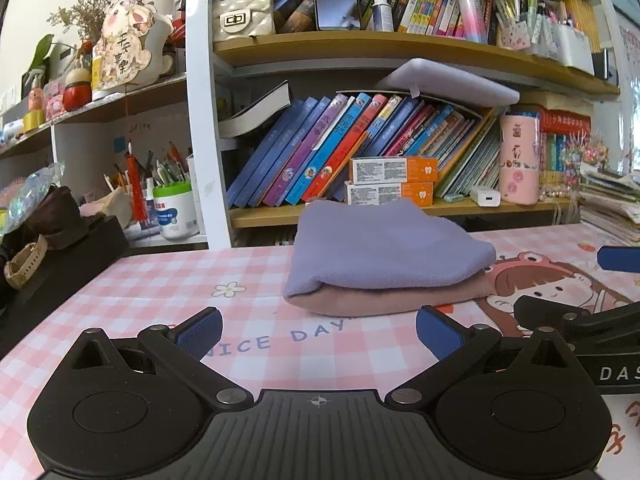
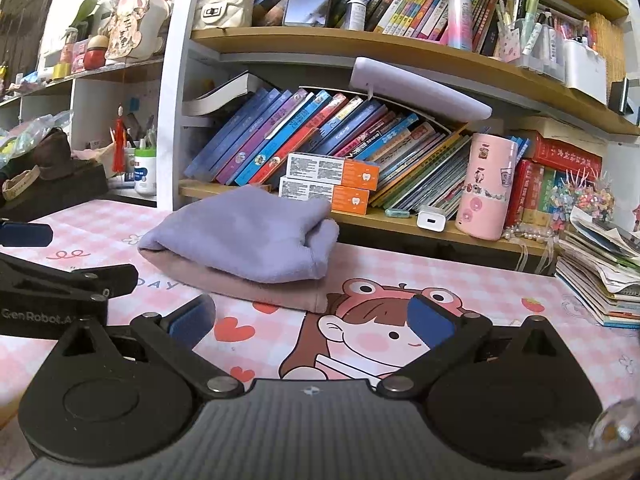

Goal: Fold clothes

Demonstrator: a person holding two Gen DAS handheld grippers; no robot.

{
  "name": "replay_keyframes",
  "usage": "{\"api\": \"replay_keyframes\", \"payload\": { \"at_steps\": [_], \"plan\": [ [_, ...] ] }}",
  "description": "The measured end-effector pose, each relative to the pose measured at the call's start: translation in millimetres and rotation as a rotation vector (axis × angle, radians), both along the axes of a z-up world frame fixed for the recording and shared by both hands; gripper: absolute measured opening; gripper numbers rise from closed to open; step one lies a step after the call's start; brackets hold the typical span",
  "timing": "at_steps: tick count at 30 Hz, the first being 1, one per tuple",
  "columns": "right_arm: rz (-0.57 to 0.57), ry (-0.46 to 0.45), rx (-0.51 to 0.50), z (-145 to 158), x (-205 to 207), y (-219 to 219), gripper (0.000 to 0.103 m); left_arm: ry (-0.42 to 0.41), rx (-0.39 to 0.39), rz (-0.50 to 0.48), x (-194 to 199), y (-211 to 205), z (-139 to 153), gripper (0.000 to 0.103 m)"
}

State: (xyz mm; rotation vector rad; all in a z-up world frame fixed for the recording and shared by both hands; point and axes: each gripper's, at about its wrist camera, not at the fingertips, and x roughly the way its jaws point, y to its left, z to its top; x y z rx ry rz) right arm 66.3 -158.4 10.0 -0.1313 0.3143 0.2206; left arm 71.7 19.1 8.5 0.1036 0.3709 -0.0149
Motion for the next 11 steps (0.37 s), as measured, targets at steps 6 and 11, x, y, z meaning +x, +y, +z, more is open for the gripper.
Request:
{"api": "replay_keyframes", "payload": {
  "at_steps": [6, 11],
  "plan": [
    [0.004, 0.0, -0.001, -0.3, -0.3, 0.5, 0.103, -0.008, 0.001, 0.003, -1.5, 0.4, -0.1, 0.103],
    [-0.003, 0.002, -0.008, -0.8, 0.0, 2.0, 0.103, -0.005, -0.001, 0.003, -0.7, 1.3, 0.2, 0.103]
  ]
}}
